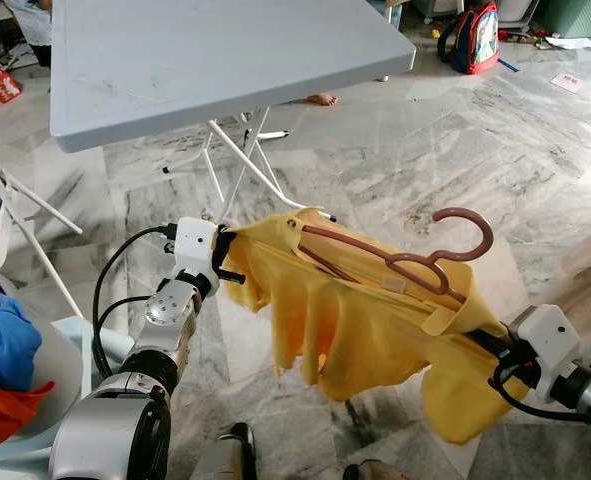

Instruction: Hang hanger

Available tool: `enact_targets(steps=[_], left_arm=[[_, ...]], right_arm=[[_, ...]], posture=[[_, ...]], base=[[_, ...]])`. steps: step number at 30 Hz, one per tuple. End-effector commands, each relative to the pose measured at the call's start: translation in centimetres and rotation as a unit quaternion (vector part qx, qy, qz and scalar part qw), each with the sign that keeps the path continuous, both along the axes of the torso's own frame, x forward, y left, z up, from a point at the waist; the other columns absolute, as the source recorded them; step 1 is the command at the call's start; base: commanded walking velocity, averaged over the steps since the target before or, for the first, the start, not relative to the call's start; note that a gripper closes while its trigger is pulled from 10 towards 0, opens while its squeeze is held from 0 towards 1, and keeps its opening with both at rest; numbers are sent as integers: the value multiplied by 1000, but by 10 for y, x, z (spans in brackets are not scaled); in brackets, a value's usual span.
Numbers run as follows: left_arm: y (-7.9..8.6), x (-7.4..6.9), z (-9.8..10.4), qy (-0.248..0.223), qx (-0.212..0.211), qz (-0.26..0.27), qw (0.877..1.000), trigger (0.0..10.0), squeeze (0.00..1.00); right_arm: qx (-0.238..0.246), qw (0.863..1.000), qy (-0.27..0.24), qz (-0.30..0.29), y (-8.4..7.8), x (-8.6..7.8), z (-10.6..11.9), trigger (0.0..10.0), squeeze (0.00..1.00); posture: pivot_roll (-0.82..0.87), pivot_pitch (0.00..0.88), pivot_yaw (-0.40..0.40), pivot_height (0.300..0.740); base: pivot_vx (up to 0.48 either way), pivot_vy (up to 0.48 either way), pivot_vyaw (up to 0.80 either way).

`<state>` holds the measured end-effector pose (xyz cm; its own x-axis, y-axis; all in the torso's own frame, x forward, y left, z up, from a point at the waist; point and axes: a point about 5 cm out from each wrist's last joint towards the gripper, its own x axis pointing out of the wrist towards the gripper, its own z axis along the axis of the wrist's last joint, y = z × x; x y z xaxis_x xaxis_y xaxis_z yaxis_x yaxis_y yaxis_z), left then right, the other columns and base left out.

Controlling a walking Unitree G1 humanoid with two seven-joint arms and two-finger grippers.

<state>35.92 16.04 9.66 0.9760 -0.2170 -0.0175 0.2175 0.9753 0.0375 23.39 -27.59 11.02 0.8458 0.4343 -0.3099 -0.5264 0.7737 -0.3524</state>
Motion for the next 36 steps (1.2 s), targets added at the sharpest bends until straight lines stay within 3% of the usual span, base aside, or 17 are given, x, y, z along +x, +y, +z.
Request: enact_targets(steps=[1, 7, 10, 11, 17, 25, 32, 36], left_arm=[[20, 6, 16, -32, -7, 42, 999, 10000, 1000], [5, 9, 25, -57, -18, 21, 998, 10000, 1000], [0, 9, 26, -61, -25, 12, 998, 10000, 1000], [-13, 7, 25, -66, -36, -9, 997, 10000, 1000], [-39, -1, 19, -78, -47, -55, 994, 10000, 1000], [-51, -5, 15, -74, -54, -65, 994, 10000, 1000], [-67, 4, 28, -63, -164, -48, 983, 10000, 1000], [-76, 5, 35, -71, -185, -67, 978, 10000, 1000]], right_arm=[[-9, 999, -23, -45, -11, 3, 9, 10000, 0], [-14, 996, -72, -58, 19, 23, 15, 10000, 0], [-6, 994, -82, -70, 24, 27, 16, 10000, 0], [3, 993, -87, -84, 31, 30, 14, 10000, 0], [16, 990, -87, -113, 42, 31, 7, 10000, 0], [22, 991, -82, -101, 57, 27, 2, 10000, 0], [36, 995, -61, -71, 77, 18, -4, 10000, 0], [37, 996, -57, -63, 85, 15, -8, 10000, 0]], posture=[[-187, 202, 39, 740], [-182, 203, 49, 740], [-181, 204, 48, 740], [-179, 206, 47, 740], [-180, 209, 48, 740], [-186, 211, 54, 740], [-194, 211, 46, 740], [-201, 209, 45, 740]], base=[[0, 0, 0], [0, 0, 0], [0, 0, 0], [0, 0, 0], [0, 0, 0], [0, 0, 0], [0, 0, 0], [0, 0, 0]])
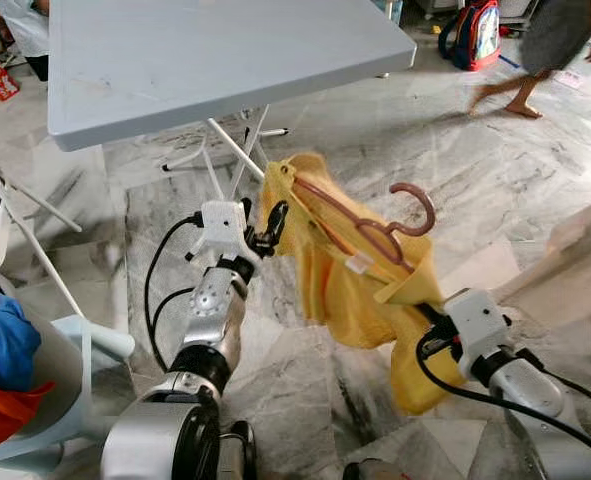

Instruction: Hang hanger

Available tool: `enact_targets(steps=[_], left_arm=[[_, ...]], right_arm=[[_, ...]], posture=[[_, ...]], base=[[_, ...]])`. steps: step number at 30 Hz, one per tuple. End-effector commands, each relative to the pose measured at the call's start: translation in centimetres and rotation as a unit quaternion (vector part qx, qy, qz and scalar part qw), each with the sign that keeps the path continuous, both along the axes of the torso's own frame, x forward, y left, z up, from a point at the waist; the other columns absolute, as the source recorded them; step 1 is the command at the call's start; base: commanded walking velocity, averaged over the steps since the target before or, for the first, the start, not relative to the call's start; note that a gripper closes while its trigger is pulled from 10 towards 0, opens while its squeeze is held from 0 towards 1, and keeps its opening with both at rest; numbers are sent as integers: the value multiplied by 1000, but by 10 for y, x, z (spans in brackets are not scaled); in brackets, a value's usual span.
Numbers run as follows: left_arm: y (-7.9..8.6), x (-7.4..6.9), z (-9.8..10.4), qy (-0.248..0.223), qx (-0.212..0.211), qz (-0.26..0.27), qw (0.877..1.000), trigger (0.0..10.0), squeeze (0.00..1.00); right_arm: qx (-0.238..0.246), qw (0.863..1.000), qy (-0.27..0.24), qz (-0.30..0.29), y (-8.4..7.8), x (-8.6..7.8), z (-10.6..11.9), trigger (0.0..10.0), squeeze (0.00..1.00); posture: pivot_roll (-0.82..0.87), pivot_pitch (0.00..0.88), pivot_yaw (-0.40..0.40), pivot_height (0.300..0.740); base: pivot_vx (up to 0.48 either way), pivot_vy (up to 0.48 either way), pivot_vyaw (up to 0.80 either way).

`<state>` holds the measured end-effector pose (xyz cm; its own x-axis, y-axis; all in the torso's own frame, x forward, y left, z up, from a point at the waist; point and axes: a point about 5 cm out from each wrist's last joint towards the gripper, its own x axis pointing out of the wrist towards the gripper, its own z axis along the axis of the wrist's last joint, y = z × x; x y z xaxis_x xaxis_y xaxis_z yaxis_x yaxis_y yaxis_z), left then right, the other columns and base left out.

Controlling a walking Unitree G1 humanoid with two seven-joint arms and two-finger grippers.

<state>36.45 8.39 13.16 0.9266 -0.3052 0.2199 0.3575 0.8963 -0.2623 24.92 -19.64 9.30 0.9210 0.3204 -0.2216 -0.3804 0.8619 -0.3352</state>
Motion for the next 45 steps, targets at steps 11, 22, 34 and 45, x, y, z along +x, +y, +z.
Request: enact_targets(steps=[11, 22, 34, 45], left_arm=[[-3, -1, -1, 6, -15, -20, 1000, 10000, 1000], [12, 3, -9, 37, 25, 6, 999, 10000, 0], [12, 3, -12, 51, 42, 4, 998, 10000, 0], [22, 7, -9, 52, 41, 26, 997, 0, 0]], right_arm=[[15, 1000, -16, 2, 12, -7, 7, 10000, 0], [33, 999, -22, 26, 18, -9, 17, 10000, 0], [48, 998, -30, 23, 21, -8, 24, 10000, 0], [52, 998, -20, 34, 25, -12, 21, 10000, 0]], posture=[[-211, 211, 49, 740], [-220, 213, 50, 740], [-228, 216, 52, 740], [-227, 218, 53, 740]], base=[[0, 0, 0], [0, 0, 0], [0, 0, 0], [0, 0, 0]])
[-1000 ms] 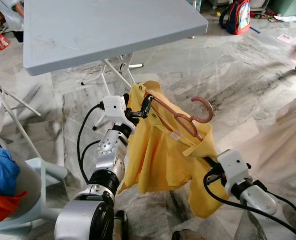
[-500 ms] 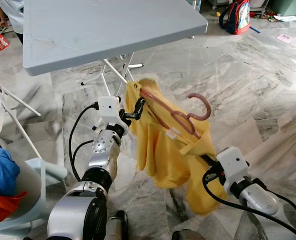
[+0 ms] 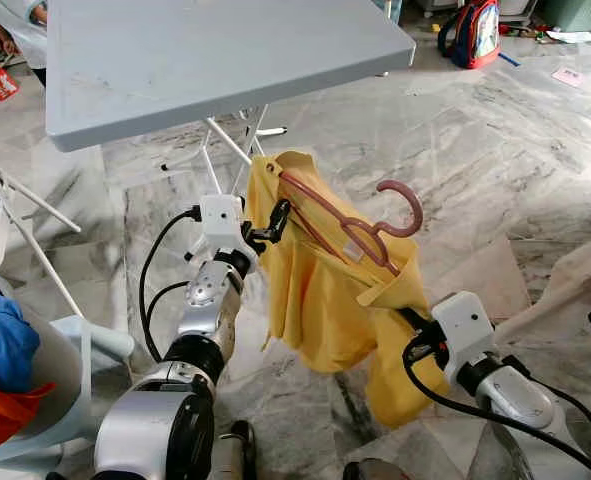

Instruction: Hang hanger

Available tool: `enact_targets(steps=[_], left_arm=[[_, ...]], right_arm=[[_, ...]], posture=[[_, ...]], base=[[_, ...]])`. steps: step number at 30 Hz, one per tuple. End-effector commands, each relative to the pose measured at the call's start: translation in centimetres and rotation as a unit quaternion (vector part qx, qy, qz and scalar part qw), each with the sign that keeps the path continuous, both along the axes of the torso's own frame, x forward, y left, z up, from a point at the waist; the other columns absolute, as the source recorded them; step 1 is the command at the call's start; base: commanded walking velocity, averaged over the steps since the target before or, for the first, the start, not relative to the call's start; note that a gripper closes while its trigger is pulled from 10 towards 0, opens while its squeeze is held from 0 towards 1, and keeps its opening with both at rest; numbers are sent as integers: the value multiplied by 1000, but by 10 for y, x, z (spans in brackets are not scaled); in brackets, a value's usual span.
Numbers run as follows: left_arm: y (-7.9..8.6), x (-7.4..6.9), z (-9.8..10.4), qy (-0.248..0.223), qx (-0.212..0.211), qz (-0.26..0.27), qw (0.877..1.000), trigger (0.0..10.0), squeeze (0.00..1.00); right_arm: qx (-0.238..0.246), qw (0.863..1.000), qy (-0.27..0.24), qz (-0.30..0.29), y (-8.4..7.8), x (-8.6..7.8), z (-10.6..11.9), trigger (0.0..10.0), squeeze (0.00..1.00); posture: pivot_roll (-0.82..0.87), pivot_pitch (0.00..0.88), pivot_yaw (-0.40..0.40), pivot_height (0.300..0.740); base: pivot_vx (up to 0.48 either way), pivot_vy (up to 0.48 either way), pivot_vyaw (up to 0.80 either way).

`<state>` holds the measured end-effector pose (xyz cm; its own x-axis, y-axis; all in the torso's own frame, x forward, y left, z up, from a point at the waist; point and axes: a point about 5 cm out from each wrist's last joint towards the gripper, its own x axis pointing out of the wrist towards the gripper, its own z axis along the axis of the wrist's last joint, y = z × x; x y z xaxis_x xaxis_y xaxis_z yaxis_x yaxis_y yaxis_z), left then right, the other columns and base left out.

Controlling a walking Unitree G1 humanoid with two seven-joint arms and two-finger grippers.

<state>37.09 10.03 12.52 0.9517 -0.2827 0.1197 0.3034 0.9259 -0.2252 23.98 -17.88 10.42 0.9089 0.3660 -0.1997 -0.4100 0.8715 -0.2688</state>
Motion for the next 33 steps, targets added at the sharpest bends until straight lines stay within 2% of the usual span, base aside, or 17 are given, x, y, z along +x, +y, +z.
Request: enact_targets(steps=[1, 7, 19, 33], left_arm=[[7, 1, -2, 10, 6, 10, 1000, 0, 0], [15, 4, 0, 10, 5, 25, 1000, 0, 0], [19, 6, 5, -1, 7, 34, 999, 0, 0], [48, 12, 17, -11, 31, 109, 993, 0, 0]], right_arm=[[15, 1000, -21, 17, 8, -3, 10, 10000, 0], [15, 1000, -17, 19, 9, -4, 9, 10000, 0], [-4, 1000, 10, 27, 11, -8, -5, 10000, 0], [-63, 997, 53, -8, -6, -11, -28, 10000, 0]], posture=[[-227, 218, 53, 740], [-229, 219, 52, 740], [-225, 219, 49, 740], [-217, 214, 44, 740]], base=[[0, 0, 0], [0, 0, 0], [0, 0, 0], [0, 0, 0]])
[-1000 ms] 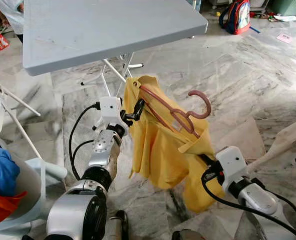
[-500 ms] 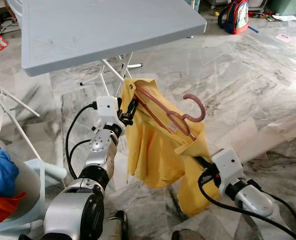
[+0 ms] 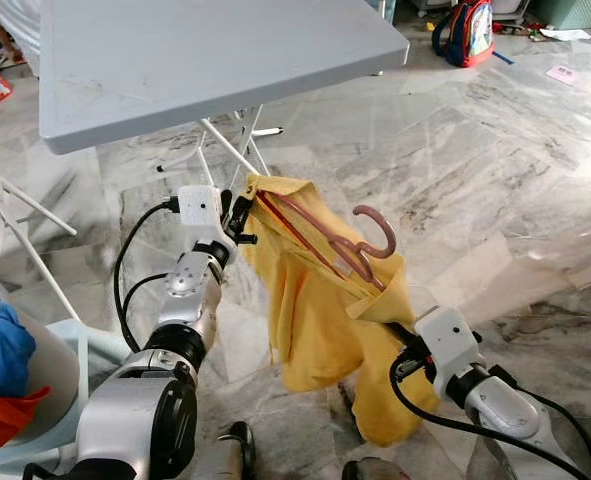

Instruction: Hang hanger

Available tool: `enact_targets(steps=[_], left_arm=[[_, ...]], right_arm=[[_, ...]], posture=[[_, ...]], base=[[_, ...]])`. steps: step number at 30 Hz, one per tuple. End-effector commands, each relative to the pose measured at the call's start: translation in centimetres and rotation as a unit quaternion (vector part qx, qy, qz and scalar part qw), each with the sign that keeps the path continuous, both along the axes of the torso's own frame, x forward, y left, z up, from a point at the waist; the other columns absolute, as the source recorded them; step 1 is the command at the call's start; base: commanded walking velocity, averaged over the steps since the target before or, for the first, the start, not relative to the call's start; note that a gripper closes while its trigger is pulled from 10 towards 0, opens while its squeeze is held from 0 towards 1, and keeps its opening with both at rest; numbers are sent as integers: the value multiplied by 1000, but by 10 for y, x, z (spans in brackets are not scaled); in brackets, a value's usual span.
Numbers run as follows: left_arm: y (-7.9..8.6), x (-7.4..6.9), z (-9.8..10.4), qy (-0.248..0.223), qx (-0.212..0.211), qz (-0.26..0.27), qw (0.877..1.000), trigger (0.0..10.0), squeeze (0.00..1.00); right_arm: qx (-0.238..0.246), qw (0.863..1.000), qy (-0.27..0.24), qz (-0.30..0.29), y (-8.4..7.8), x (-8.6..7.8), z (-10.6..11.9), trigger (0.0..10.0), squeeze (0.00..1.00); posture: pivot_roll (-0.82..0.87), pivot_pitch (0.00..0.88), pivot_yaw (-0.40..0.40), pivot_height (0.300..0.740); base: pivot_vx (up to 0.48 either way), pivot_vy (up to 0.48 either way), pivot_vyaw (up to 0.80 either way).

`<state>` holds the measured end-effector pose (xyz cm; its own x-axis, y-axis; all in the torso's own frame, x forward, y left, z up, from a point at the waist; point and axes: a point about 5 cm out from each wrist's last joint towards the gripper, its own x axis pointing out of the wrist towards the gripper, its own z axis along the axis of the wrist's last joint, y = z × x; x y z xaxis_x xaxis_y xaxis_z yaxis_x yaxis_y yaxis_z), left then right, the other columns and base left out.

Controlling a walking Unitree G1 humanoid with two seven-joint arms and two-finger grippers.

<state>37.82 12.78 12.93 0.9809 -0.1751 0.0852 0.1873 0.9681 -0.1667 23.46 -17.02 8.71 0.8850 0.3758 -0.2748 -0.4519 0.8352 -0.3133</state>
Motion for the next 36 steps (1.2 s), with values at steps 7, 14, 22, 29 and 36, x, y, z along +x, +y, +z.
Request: enact_targets(steps=[7, 14, 22, 29, 36], left_arm=[[27, 6, 14, -23, 5, 66, 998, 0, 0], [30, 6, 15, -22, 7, 74, 997, 0, 0], [32, 6, 14, -15, 7, 77, 997, 0, 0], [35, 6, 11, -3, 9, 80, 997, 0, 0], [39, 6, 9, 6, 8, 87, 996, 0, 0]], right_arm=[[-53, 997, 48, -38, -25, -9, -22, 10000, 0], [-103, 990, 86, -39, -38, -18, -38, 10000, 0], [-134, 986, 95, -44, -53, -27, -44, 10000, 0], [-113, 991, 55, -37, -73, -26, -20, 10000, 0], [-119, 992, 45, -20, -95, -31, -4, 10000, 0]], posture=[[-216, 213, 41, 740], [-217, 216, 40, 740], [-222, 221, 44, 740], [-228, 224, 50, 740], [-229, 223, 55, 740]], base=[[0, 0, 0], [0, 0, 0], [0, 0, 0], [0, 0, 0], [0, 0, 0]])
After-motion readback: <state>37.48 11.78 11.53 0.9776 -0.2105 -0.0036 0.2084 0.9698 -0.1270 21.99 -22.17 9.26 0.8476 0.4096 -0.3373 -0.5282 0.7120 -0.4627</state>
